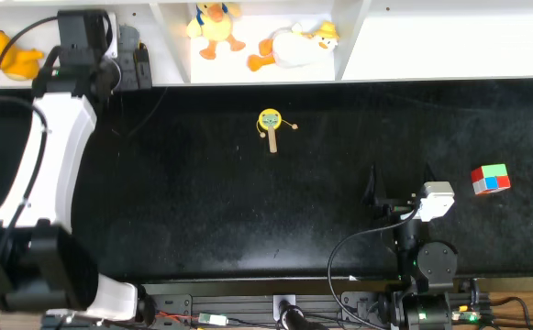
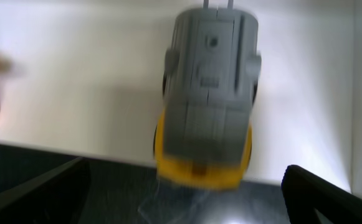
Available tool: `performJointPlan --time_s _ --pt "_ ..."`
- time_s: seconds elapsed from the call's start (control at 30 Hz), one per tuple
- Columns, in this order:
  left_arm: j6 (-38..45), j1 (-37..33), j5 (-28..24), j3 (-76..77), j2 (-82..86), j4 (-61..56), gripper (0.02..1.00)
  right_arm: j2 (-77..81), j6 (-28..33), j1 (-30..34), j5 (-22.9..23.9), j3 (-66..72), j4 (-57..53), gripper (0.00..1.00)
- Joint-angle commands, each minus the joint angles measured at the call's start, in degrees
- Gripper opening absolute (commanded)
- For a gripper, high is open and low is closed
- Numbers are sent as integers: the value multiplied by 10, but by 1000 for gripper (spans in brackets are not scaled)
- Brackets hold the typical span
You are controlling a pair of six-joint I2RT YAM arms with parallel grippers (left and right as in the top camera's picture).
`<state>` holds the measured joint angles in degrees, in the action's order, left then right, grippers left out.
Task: Store Toys
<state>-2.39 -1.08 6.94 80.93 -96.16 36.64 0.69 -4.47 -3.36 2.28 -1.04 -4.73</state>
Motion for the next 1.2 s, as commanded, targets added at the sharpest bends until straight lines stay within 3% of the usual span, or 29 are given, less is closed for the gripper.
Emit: performJointPlan --time_s 0.03,0.4,0.5,0.67,0.9,1.2 --pt "13 5 9 -54 53 1 998 -4 0 3 -3 8 3 996" --pt "-7 0 8 -212 240 -3 998 -4 0 3 -3 8 3 996" --pt "-7 0 -18 -256 296 -15 998 -4 0 3 -3 8 3 996" --pt "-35 0 -70 -370 413 -167 998 -4 0 3 -3 8 3 996" --pt "-72 2 -68 -584 591 -461 998 -4 0 3 -3 8 3 996" --pt "-43 8 -4 -728 870 -431 998 -4 0 3 -3 8 3 991"
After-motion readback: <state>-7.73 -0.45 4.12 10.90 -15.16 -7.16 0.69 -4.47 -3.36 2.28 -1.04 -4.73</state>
